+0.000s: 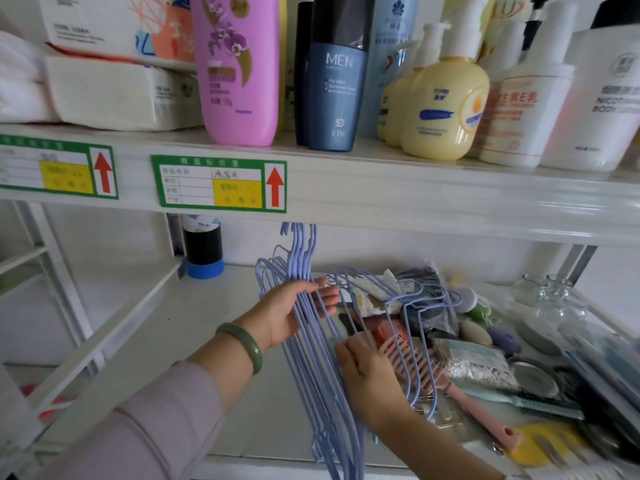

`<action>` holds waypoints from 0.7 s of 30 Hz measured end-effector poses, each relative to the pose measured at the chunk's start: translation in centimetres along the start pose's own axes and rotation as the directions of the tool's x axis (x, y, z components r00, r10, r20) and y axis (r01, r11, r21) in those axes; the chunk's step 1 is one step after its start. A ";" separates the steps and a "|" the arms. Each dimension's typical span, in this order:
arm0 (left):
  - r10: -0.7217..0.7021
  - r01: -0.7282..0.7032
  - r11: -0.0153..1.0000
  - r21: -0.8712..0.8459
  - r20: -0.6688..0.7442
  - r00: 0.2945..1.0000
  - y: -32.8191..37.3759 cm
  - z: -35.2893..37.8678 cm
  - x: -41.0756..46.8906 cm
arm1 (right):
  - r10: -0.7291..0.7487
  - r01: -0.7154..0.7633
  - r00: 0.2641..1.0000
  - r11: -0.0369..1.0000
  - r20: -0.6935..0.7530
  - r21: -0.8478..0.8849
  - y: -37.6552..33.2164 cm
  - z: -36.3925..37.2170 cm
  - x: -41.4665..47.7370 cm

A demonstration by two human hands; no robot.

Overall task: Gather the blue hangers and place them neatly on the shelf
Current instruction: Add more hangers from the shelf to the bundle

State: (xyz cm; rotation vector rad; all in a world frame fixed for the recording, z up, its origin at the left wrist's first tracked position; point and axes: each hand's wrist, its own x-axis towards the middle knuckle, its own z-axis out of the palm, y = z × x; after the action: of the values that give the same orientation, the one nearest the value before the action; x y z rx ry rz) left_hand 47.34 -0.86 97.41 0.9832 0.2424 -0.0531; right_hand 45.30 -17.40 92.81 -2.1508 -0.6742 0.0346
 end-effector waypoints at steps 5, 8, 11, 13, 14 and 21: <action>0.040 -0.036 0.996 0.076 -0.046 0.998 -0.7 0.6 0.1 | 0.134 -0.134 0.991 0.989 -0.009 -0.061 3.7 -1.8 1.6; 0.027 -0.024 0.994 0.106 -0.028 0.999 -1.1 0.3 0.3 | 0.249 -0.281 0.959 0.899 -0.137 -0.337 7.6 -3.9 4.4; 0.019 -0.018 0.990 0.142 -0.008 1.000 -1.3 0.6 0.4 | 0.340 -0.339 0.936 0.811 -0.088 -0.477 9.3 -4.3 5.6; 0.015 -0.014 0.989 0.147 -0.007 1.000 -1.4 0.8 0.7 | 0.346 -0.335 0.935 0.799 -0.073 -0.500 9.1 -4.1 5.9; 0.015 -0.014 0.989 0.148 -0.008 1.000 -1.4 0.9 0.8 | 0.340 -0.333 0.937 0.808 -0.077 -0.487 8.9 -4.0 6.1; 0.018 -0.018 0.988 0.155 0.002 1.000 -1.7 1.2 1.0 | 0.398 -0.413 0.909 0.902 -0.126 -0.128 5.7 -4.3 6.4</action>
State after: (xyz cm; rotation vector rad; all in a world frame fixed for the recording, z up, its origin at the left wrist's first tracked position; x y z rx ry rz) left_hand 48.31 -2.75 96.42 1.1398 0.2311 -0.0560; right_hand 54.39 -20.24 92.60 -2.3910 -0.1644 0.1043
